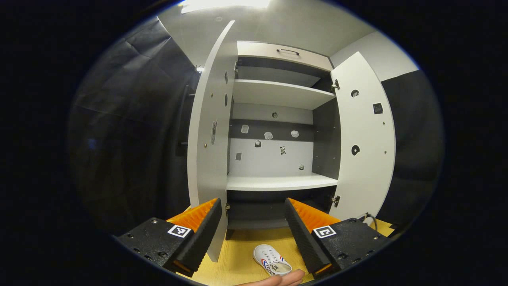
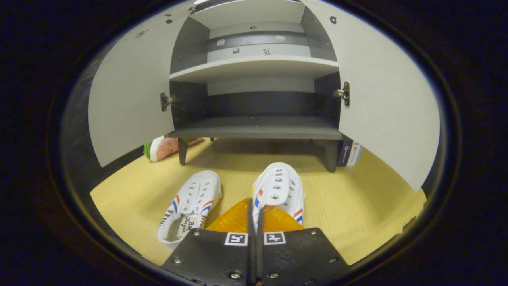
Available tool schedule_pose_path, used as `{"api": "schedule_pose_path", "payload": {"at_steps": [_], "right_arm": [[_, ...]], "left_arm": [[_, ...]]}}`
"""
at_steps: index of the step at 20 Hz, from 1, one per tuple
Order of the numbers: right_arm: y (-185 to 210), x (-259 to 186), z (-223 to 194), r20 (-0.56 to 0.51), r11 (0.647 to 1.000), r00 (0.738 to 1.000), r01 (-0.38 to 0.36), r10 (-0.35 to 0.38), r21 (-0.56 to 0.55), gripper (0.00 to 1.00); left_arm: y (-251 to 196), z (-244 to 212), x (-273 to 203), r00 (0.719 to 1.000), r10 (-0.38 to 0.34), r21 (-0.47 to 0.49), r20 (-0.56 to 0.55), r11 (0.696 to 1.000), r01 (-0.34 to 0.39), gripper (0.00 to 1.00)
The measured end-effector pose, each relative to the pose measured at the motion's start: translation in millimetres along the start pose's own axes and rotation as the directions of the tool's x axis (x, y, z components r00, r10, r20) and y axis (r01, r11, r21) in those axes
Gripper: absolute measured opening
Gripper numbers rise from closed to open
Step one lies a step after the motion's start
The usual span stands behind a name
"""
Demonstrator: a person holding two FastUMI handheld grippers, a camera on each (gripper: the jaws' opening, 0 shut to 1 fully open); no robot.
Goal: Grab one shoe with the right hand and put it into the shoe cabinet, grab the other shoe with the left hand and put it into the shoe cabinet; then close the right door with the right hand and the left door with the left hand.
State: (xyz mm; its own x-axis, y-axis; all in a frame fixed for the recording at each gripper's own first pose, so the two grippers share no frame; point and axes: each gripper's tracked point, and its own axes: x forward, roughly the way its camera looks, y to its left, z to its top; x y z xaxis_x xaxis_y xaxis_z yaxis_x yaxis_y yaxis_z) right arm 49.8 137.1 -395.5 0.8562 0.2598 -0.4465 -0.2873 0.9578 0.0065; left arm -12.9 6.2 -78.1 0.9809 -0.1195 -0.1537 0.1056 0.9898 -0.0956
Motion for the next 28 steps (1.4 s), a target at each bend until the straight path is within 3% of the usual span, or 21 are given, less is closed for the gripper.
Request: {"api": "schedule_pose_path", "payload": {"at_steps": [1, 11, 12, 14, 19, 22, 25, 26, 28], "right_arm": [[-0.9, -5.8, 15.9, 0.03, 1.0, 1.0, 0.002, -0.002, -0.017, 0.0], [-7.8, -77.6, 207.9, 0.282, 0.981, 0.959, 0.033, 0.022, -0.191, 0.01], [-6.6, -83.8, 229.3, 0.299, 0.976, 0.954, 0.041, 0.026, -0.215, 0.01], [-6.8, -88.3, 271.2, 0.323, 0.967, 0.946, 0.055, 0.029, -0.248, 0.01], [-5.8, -61.7, 343.7, 0.298, 0.965, 0.954, 0.038, 0.043, -0.259, 0.0], [-6.4, -36.5, 380.1, 0.294, 0.96, 0.955, 0.036, 0.048, -0.276, 0.01], [-7.7, -3.5, 402.7, 0.255, 0.961, 0.967, 0.047, 0.025, -0.271, 0.01], [-6.4, 8.0, 410.3, 0.243, 0.958, 0.97, 0.045, 0.027, -0.283, 0.01], [-6.3, 33.8, 419.3, 0.214, 0.947, 0.977, 0.044, 0.027, -0.319, 0.01]], "left_arm": [[0.6, -2.0, 0.1, 1.0, -0.001, -0.003, -0.005, 1.0, 0.001, 0.96], [-2.7, -17.2, -2.3, 1.0, -0.017, 0.01, 0.003, 1.0, 0.017, 0.96], [-5.5, -20.8, -3.0, 1.0, -0.025, 0.01, 0.0, 1.0, 0.025, 0.92], [-8.7, -29.2, -2.0, 0.999, -0.036, 0.011, -0.011, 0.999, 0.036, 0.96], [-1.0, -43.2, 8.5, 1.0, -0.003, -0.001, -0.021, 1.0, 0.003, 0.96], [-10.3, -55.7, 13.6, 0.999, -0.024, -0.009, -0.035, 1.0, 0.023, 0.96], [-9.8, -58.9, 18.2, 1.0, -0.014, 0.002, -0.022, 1.0, 0.014, 0.96], [-9.9, -62.5, 19.1, 1.0, -0.01, 0.005, -0.023, 1.0, 0.01, 0.92], [-12.5, -72.0, 19.3, 0.999, -0.022, 0.01, -0.04, 1.0, 0.022, 0.96]]}}
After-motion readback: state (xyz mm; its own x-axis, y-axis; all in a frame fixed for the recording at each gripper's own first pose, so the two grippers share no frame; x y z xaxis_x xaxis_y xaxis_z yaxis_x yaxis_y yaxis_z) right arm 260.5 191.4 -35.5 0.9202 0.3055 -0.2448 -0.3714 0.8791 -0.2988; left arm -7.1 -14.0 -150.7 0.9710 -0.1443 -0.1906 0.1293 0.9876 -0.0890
